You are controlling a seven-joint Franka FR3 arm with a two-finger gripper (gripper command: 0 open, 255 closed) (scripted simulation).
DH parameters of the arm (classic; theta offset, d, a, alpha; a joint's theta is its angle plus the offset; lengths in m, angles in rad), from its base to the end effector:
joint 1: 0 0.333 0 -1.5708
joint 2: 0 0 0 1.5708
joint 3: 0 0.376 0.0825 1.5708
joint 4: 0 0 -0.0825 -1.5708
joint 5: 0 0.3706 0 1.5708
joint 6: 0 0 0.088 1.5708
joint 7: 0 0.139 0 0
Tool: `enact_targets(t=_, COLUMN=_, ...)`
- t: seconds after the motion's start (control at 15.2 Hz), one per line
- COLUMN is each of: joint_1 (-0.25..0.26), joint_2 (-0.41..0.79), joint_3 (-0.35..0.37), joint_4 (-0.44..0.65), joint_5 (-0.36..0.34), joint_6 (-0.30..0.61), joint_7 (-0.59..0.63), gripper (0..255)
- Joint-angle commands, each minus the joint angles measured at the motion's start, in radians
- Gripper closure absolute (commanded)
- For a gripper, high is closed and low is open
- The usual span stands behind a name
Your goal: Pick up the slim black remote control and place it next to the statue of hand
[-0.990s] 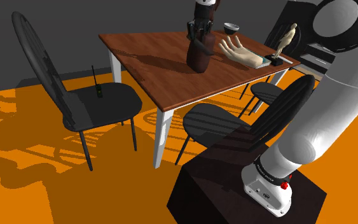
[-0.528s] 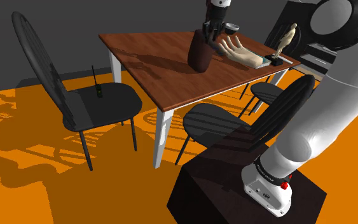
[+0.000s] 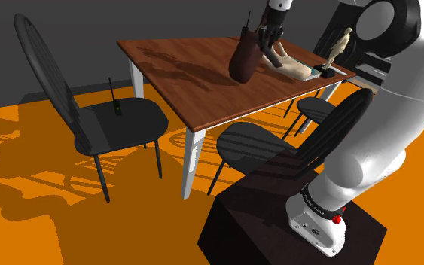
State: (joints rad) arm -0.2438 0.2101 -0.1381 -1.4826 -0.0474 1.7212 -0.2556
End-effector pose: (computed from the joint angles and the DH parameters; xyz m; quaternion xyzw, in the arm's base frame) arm 0.5844 -0.2312 0.5853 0.9975 -0.0582 0.0026 0.0407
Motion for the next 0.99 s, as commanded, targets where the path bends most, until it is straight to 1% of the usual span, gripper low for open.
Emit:
enact_targets(t=0.0, joint_1=-0.027, joint_2=0.017, joint_3=-0.016, joint_4=0.026, joint_5=0.007, joint_6=-0.005, joint_7=-0.045, gripper=255)
enact_targets(t=0.26, joint_1=-0.088, joint_2=0.078, joint_3=-0.046, joint_4=0.108, joint_5=0.028, joint_6=-0.022, joint_7=-0.135, gripper=255)
enact_targets(t=0.53, joint_1=-0.155, joint_2=0.16, joint_3=-0.071, joint_4=0.222, joint_5=0.055, joint_6=-0.052, joint_7=-0.222, gripper=255)
enact_targets(t=0.79, joint_1=-0.231, joint_2=0.268, joint_3=-0.088, joint_4=0.383, joint_5=0.087, joint_6=-0.103, joint_7=-0.303, gripper=255)
enact_targets(t=0.86, joint_1=-0.267, joint_2=0.327, joint_3=-0.094, joint_4=0.476, joint_5=0.103, joint_6=-0.135, joint_7=-0.336, gripper=255)
enact_targets(t=0.92, joint_1=-0.266, joint_2=0.32, joint_3=-0.092, joint_4=0.451, joint_5=0.101, joint_6=-0.117, joint_7=-0.335, gripper=255)
